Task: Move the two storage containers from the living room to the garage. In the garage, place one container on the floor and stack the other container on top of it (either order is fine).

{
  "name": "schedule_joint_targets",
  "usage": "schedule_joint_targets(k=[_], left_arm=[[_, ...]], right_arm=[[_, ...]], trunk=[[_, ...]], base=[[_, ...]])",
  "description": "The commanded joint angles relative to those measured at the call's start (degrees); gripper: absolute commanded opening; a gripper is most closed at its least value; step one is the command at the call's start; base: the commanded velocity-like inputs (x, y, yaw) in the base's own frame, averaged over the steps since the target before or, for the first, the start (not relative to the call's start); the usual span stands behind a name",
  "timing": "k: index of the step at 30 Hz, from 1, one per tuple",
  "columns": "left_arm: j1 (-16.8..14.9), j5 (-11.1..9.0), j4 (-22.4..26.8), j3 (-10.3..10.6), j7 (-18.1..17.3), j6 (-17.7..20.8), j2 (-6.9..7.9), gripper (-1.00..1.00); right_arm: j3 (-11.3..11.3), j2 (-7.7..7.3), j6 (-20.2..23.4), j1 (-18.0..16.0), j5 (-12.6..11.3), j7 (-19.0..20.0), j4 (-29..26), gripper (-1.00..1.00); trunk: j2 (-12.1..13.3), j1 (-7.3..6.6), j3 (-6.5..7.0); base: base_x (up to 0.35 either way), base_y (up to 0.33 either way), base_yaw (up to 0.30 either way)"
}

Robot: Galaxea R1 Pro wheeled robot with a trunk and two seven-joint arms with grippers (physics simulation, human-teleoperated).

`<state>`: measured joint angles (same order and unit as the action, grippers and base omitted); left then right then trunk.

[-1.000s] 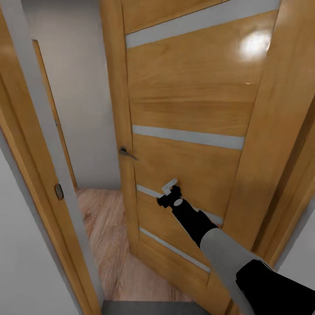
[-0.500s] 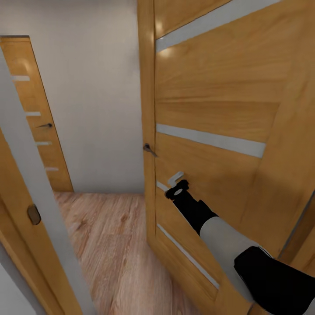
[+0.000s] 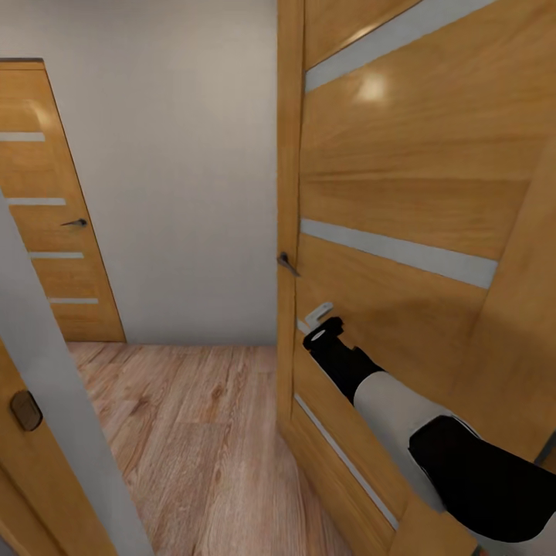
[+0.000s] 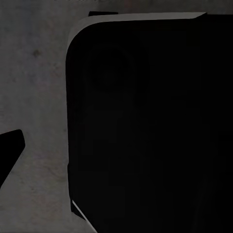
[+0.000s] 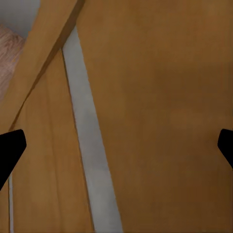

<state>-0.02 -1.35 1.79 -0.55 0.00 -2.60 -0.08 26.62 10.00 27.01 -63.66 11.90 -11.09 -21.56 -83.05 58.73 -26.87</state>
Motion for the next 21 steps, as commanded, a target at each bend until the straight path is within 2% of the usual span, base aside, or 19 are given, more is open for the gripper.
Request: schedule_joint_targets(k=[1,9,16,21], left_arm=[[0.02,-0.14,0.05,-0.06,0.00,-0.13,-0.01,1.00],[0.02,-0.14,0.05,-0.06,0.00,-0.13,-0.01,1.00],[0.02,-0.14,0.05,-0.06,0.00,-0.13,-0.01,1.00],[0.02,-0.14,0.05,-0.06,0.00,-0.13,-0.01,1.00]], right_arm=[[-0.10,0.00,0.67,-0.18,1.12,-0.49,0.29,1.00],[-0.63,0.00,0.44,-3.25,1.01,-1.00,4.12,1.00],[-0.71,0.00,-0.89,-3.80,1.14,-0.98,4.06,1.00],[-0.84,0.00,-8.19,-3.84,1.01,-0.94,3.59,1.00]], trunk=[[-0.03,0.00,-0.06],[-0.03,0.00,-0.06],[-0.03,0.00,-0.06],[-0.03,0.00,-0.06]], base=[[0.007,0.000,0.000],[0.001,0.000,0.000],[0.000,0.000,0.000],[0.000,0.000,0.000]])
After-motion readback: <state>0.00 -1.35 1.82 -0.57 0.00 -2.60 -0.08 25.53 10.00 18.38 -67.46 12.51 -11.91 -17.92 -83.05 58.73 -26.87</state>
